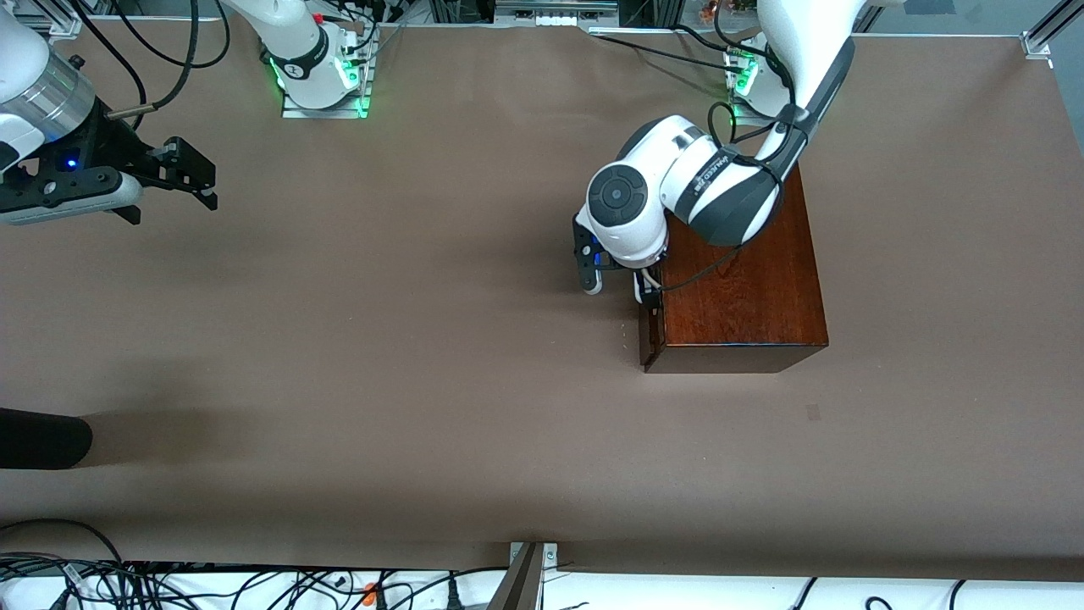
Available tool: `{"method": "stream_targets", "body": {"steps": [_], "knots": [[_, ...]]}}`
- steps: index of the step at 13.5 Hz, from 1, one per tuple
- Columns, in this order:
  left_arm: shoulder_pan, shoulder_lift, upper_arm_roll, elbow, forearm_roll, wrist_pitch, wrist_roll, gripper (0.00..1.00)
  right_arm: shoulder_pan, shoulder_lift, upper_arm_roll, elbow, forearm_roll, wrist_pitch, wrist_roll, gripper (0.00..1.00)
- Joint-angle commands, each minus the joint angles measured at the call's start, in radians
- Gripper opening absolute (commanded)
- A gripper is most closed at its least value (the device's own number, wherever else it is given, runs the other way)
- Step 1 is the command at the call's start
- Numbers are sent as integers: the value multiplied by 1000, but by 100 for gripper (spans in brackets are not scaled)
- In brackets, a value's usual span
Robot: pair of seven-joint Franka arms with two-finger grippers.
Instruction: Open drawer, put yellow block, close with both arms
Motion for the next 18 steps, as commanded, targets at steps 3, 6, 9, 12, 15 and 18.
{"method": "stream_targets", "body": {"steps": [3,6,9,12,15,18], "knots": [[-26,-32,12,127,-162,-27,-306,100,-4,5,-1,19,7,-6,0,100],[-16,-47,24,252,-184,-161,-351,100,-8,7,-5,19,8,-7,0,100],[78,-49,24,417,-184,-318,-351,100,-8,7,-7,19,8,-9,0,100],[171,-67,24,477,-176,-395,-352,100,-8,7,-7,19,8,-7,0,100],[253,-156,25,431,-172,-430,-421,100,-8,7,-7,19,7,-9,0,100],[290,-243,39,367,-172,-455,-573,100,-8,7,-7,19,7,-9,0,100]]}}
